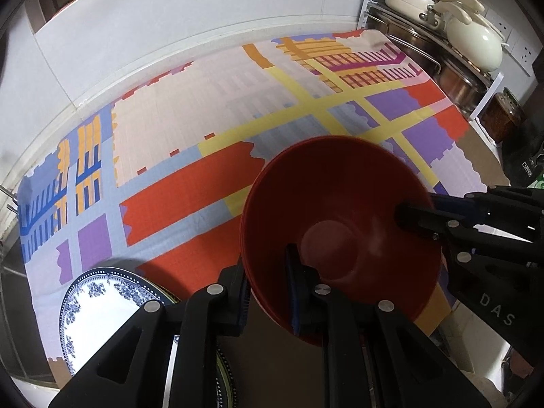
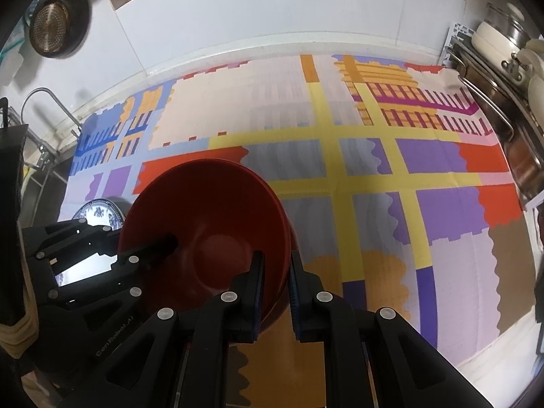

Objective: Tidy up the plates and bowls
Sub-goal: 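Lift the red bowl with both tools and carry it toward the stack, then lower the red bowl onto the pink bowl with both tools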

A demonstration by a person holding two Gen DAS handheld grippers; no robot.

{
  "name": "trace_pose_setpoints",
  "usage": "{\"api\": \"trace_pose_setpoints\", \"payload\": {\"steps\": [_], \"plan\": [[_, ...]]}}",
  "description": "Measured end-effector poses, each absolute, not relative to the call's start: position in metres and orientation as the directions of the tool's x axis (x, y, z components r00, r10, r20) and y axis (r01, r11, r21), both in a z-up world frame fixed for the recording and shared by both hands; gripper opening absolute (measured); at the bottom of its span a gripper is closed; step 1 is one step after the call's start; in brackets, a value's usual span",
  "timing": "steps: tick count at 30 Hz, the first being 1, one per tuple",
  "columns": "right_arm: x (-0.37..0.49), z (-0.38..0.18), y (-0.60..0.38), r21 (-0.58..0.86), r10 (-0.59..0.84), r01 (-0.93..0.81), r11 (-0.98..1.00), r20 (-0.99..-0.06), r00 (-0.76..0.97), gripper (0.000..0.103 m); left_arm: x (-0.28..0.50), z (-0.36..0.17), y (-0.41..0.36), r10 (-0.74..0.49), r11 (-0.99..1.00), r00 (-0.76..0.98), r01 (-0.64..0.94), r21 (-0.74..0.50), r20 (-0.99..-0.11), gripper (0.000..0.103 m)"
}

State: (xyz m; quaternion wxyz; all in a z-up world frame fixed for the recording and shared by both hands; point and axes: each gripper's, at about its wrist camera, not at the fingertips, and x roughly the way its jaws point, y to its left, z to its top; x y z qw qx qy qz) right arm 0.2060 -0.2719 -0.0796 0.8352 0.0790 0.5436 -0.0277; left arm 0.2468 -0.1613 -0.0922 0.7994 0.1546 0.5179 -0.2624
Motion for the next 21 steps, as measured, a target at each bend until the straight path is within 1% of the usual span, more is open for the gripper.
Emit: {"api": "trace_pose_setpoints", "payload": {"steps": [2,4,6,8,10,11,12,13,21], "plan": [[0.205,-0.082,-0.273,0.106,0.043,0.136,0.985,-0.915,0.402,0.015,0.246,-0.092,-0.162,-0.259,0.814,0.330,0.580,-0.022,-0.908,0.020],[0.204,-0.085,-0.274,0.103,0.040,0.140,0.985,-0.918,0.394,0.015,0.246,-0.092,-0.163,-0.251,0.813,0.342,0.582,-0.006,-0.905,0.029],[0.203,-0.086,-0.276,0.100,0.036,0.144,0.985,-0.918,0.396,0.015,0.245,-0.092,-0.164,-0.245,0.809,0.356,0.588,0.013,-0.902,0.034],[0.203,-0.087,-0.277,0.115,0.050,0.143,0.983,-0.917,0.396,0.015,0.245,-0.091,-0.164,-0.246,0.807,0.355,0.590,0.012,-0.902,0.036],[0.202,-0.087,-0.278,0.117,0.052,0.142,0.983,-0.917,0.394,0.017,0.245,-0.089,-0.163,-0.256,0.807,0.349,0.591,0.000,-0.901,0.043],[0.202,-0.087,-0.277,0.118,0.053,0.141,0.983,-0.917,0.396,0.019,0.245,-0.088,-0.162,-0.258,0.806,0.350,0.592,-0.001,-0.901,0.045],[0.202,-0.088,-0.277,0.118,0.053,0.142,0.983,-0.918,0.392,0.024,0.244,-0.087,-0.161,-0.261,0.805,0.353,0.593,-0.001,-0.898,0.045],[0.203,-0.088,-0.277,0.121,0.057,0.143,0.982,-0.919,0.389,0.026,0.244,-0.085,-0.161,-0.263,0.805,0.357,0.593,0.000,-0.897,0.046],[0.204,-0.089,-0.279,0.142,0.071,0.162,0.976,-0.921,0.383,0.026,0.248,-0.080,-0.154,-0.265,0.817,0.365,0.577,-0.007,-0.892,0.047]]}}
